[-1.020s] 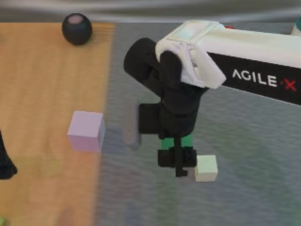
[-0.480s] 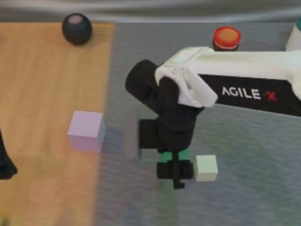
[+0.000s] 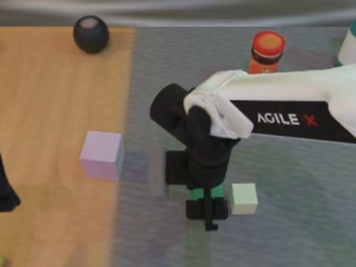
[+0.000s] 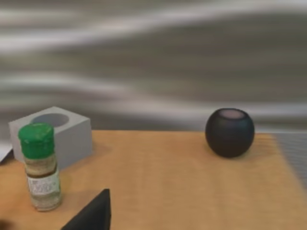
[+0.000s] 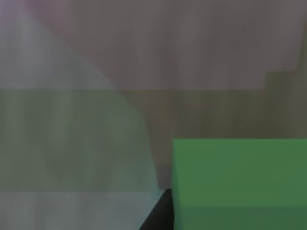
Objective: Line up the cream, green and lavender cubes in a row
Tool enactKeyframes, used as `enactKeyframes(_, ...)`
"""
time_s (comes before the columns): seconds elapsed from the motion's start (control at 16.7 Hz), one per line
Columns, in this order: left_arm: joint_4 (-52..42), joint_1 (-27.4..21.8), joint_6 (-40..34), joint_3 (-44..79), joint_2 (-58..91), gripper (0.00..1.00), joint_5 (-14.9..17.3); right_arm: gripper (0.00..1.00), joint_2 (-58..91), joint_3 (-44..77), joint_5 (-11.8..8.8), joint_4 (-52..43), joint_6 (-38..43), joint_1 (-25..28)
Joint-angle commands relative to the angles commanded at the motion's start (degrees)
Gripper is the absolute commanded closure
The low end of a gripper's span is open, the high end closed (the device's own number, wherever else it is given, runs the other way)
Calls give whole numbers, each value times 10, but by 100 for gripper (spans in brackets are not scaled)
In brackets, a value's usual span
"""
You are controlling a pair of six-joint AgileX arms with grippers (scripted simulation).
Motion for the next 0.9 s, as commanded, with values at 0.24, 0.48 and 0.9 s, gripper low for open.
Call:
enactKeyframes(0.24, 0, 0, 0, 0, 0, 0, 0, 62, 0, 0, 0, 0, 0, 0)
enactKeyframes(0.48, 0, 0, 0, 0, 0, 0, 0, 32, 0, 0, 0, 0, 0, 0)
enactKeyframes(0.9, 0, 0, 0, 0, 0, 0, 0, 0, 0, 0, 0, 0, 0, 0)
